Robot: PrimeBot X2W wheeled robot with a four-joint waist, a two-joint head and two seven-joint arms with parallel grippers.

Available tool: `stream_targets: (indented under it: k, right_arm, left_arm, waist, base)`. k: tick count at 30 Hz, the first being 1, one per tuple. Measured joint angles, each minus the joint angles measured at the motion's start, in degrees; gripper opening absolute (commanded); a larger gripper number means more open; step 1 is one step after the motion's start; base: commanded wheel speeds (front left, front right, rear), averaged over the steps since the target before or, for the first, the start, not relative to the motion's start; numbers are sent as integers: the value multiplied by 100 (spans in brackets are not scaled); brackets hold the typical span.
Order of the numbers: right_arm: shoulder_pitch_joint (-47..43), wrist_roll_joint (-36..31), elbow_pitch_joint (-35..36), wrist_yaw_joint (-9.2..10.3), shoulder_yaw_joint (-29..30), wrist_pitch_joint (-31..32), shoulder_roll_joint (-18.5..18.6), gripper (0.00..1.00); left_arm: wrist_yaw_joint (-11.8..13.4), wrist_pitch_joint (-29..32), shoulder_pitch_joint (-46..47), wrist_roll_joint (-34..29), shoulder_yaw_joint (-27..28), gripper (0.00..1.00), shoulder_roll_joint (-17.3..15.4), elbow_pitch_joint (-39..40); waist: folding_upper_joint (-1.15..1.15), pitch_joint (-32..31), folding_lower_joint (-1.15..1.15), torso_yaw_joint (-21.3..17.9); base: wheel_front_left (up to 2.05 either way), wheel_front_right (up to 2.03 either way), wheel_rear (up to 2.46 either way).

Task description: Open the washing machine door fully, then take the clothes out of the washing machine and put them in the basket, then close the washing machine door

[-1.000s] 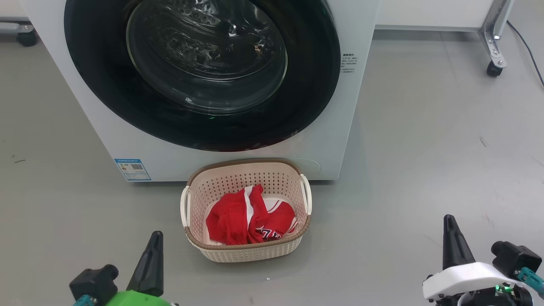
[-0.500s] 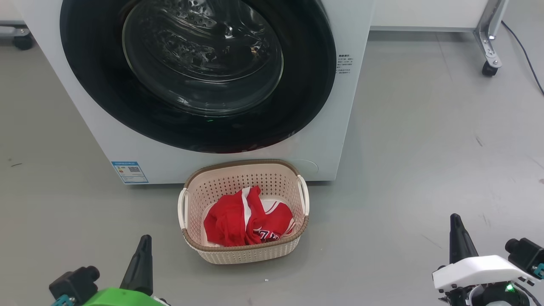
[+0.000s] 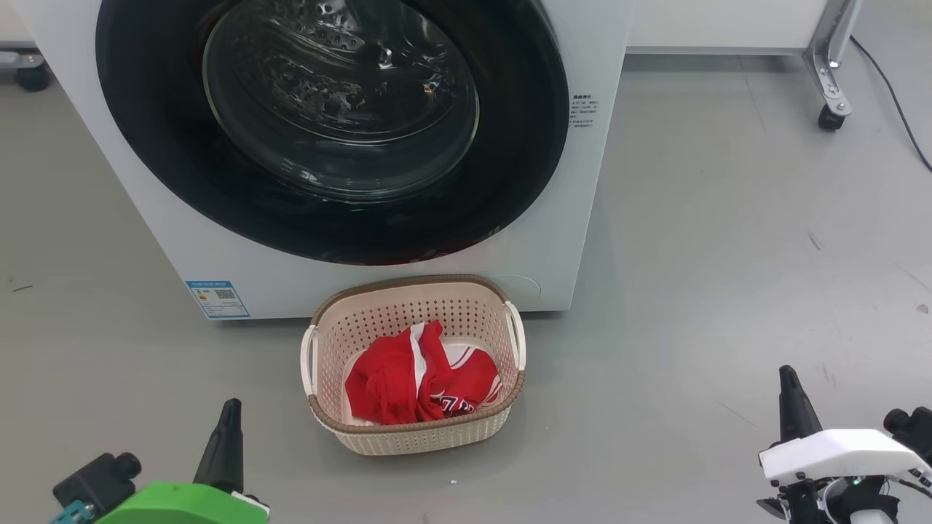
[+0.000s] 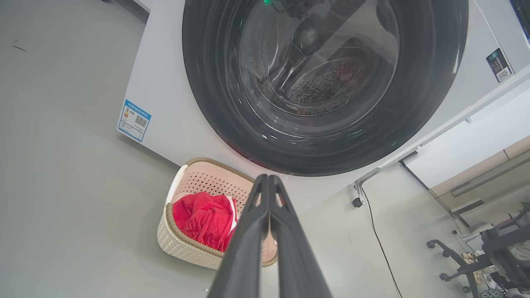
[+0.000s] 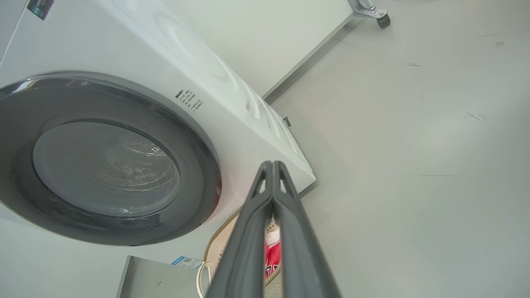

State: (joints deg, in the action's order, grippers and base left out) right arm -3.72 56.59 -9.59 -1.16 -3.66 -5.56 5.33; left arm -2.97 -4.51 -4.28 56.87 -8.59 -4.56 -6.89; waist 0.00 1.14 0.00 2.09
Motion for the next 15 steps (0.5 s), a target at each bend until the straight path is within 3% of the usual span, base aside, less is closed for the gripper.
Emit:
stream_targets:
  k: [15]
  right_arm:
    - [176,1091,-164,-140,220,250,-11,0]
  left_arm:
    - [-94,199,205,1103,248,0,-12,-199]
  waist:
    - [0,-27,0,-61]
  base:
    - [0,0,0]
